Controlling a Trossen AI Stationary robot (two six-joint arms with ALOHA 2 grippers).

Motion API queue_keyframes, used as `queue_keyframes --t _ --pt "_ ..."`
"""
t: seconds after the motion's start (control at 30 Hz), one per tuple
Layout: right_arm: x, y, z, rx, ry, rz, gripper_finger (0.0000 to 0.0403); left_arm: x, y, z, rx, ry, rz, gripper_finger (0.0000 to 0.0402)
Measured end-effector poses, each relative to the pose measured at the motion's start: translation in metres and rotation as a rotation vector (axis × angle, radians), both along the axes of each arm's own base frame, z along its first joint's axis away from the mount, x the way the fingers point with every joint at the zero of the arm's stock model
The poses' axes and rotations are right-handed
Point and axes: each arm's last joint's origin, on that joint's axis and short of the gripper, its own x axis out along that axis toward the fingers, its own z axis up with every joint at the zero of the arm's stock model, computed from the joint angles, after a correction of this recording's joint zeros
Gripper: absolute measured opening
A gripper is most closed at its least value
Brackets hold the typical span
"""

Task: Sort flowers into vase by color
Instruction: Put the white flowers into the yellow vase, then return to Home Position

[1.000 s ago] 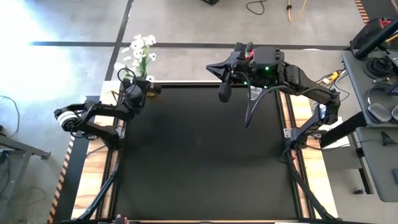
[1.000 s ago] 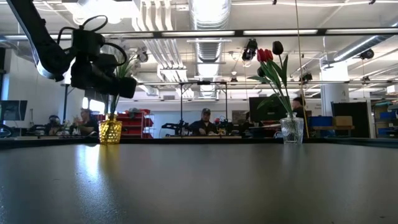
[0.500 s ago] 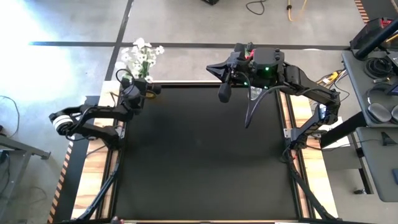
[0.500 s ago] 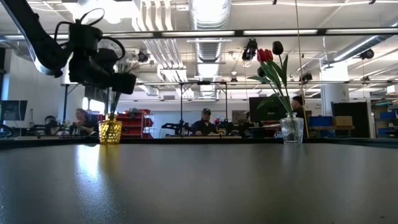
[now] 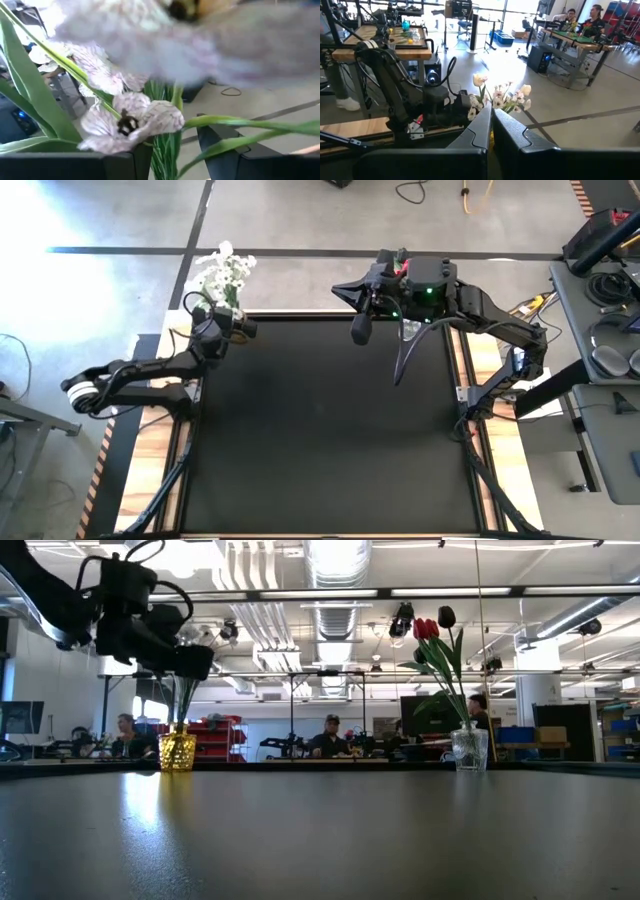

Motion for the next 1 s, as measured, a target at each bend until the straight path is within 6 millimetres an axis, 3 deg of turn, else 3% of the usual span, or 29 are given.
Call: queue_keyframes --t 0.8,1.0 --pt "0.000 0.000 -0.002 -0.027 0.026 0.005 0.0013 -0.015 -0.081 0.027 -0.107 -0.204 -0.369 0.0134" --pt "0.004 0.001 -0.013 -0.020 0.088 0.072 0.0013 -0.023 -0.097 0.039 -0.124 -0.298 -0.689 0.0126"
